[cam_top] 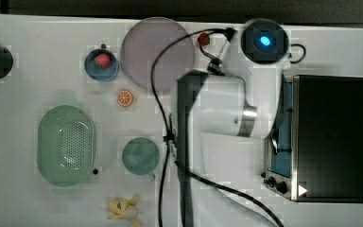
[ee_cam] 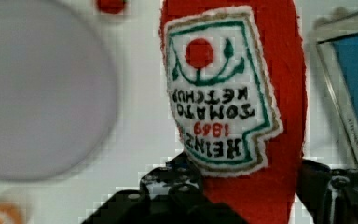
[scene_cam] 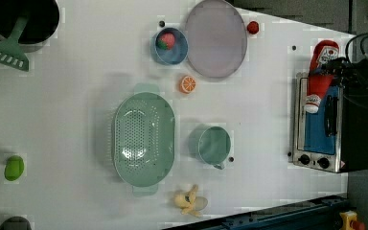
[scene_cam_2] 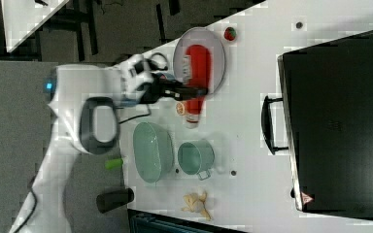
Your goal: Pick ketchup from strainer and place it on the table
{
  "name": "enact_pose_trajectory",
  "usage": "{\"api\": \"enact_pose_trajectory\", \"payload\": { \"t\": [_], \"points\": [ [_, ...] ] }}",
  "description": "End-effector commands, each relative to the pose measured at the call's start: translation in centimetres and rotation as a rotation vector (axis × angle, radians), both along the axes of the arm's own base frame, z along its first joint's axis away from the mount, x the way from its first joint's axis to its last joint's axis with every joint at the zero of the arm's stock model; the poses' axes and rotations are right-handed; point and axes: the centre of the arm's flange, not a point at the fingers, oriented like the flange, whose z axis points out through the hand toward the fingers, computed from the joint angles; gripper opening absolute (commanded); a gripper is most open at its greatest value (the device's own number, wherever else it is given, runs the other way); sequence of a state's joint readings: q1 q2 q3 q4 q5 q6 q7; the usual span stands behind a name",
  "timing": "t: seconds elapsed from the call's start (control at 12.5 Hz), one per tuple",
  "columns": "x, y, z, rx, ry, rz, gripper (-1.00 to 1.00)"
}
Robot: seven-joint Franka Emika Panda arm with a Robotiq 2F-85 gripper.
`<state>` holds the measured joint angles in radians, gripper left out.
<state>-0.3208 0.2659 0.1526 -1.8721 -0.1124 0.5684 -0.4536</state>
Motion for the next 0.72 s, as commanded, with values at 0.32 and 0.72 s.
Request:
{"api": "enact_pose_trajectory", "payload": {
  "t": [0.32, 0.72],
  "points": [
    [-4.6, 7.6, -9.0, 0.036, 0.033, 0.174, 0.16],
    [-7.2, 8.2, -16.1, 0.069, 0.081, 0.174, 0.16]
  ]
}}
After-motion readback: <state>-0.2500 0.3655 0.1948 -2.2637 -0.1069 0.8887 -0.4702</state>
